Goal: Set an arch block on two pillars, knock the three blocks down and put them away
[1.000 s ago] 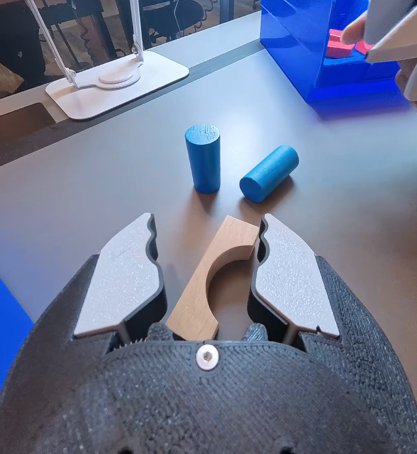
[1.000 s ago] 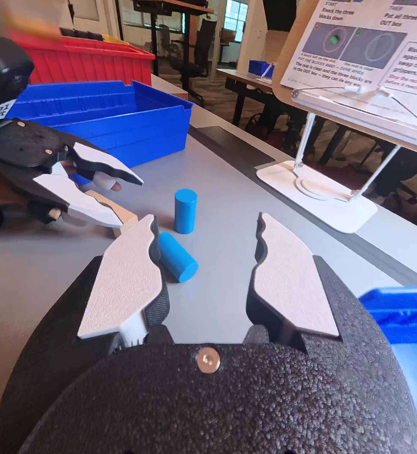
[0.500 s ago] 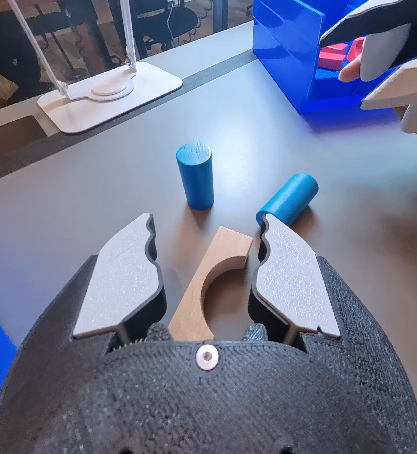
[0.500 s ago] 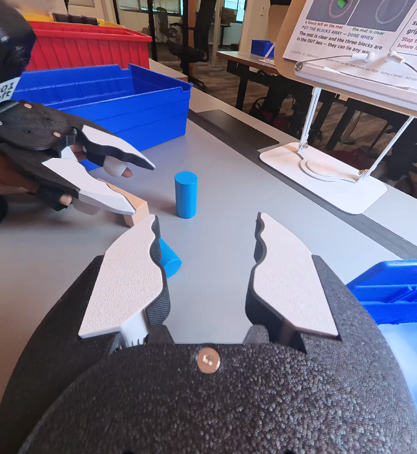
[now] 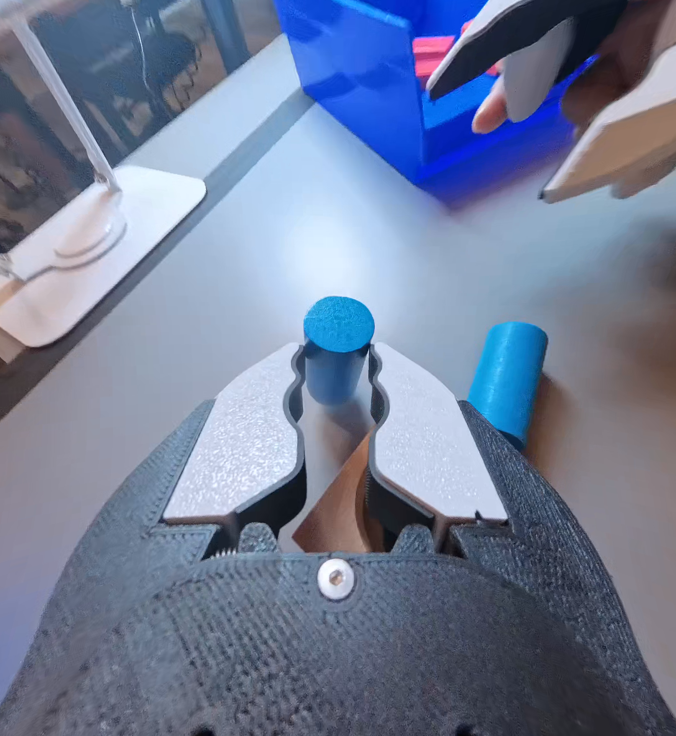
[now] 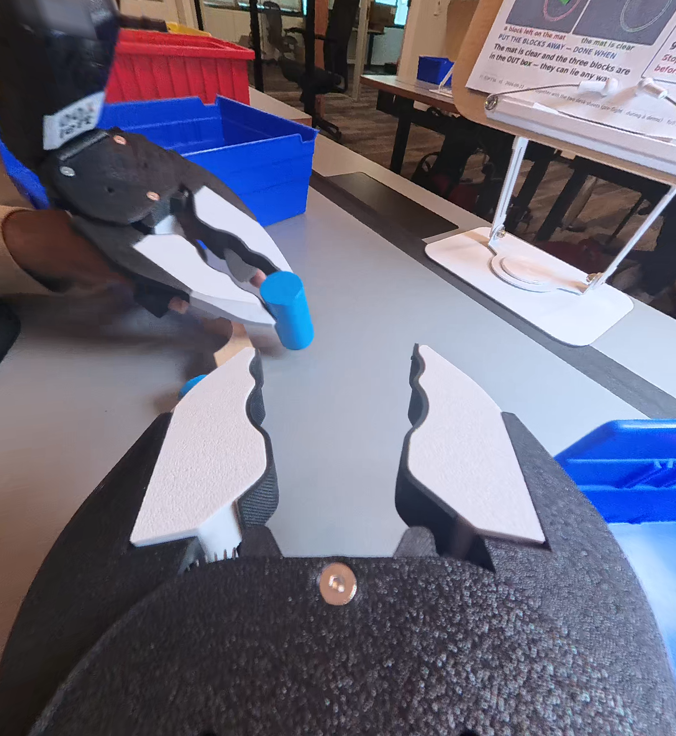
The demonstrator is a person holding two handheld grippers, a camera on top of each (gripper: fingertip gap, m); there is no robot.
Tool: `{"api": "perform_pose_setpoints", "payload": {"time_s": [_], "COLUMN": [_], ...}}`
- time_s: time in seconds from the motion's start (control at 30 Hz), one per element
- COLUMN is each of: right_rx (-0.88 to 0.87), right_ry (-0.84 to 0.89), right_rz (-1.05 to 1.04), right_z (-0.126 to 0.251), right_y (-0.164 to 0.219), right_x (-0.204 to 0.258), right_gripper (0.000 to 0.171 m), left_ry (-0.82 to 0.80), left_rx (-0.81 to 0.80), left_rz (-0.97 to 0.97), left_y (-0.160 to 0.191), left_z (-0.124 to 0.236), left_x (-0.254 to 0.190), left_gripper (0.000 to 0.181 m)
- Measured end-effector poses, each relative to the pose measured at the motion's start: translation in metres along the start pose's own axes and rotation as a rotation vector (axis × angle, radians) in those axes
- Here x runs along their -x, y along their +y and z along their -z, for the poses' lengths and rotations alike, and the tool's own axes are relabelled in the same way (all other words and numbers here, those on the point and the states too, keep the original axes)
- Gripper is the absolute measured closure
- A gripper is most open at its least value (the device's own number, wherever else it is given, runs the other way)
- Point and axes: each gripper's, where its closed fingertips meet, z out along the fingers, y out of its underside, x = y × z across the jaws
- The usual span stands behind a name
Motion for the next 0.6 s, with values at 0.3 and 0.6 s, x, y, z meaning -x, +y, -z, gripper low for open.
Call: {"api": "perform_pose_setpoints", "payload": {"time_s": [0.3,0.6], "right_rx": [-0.007,-0.001], "right_ry": [0.006,0.009], "right_rz": [-0.027,-0.029], "right_z": [0.002,0.002], "right_y": [0.000,0.002], "right_x": [-0.006,-0.007], "right_gripper": [0.101,0.101], "left_ry": [-0.025,-0.038], "left_rx": [-0.152,-0.117], "left_rz": [0.006,0.003], "left_y": [-0.021,-0.012], "left_z": [0.028,0.028], "left_x": [-0.006,-0.011], "left_gripper": [0.109,0.110]}}
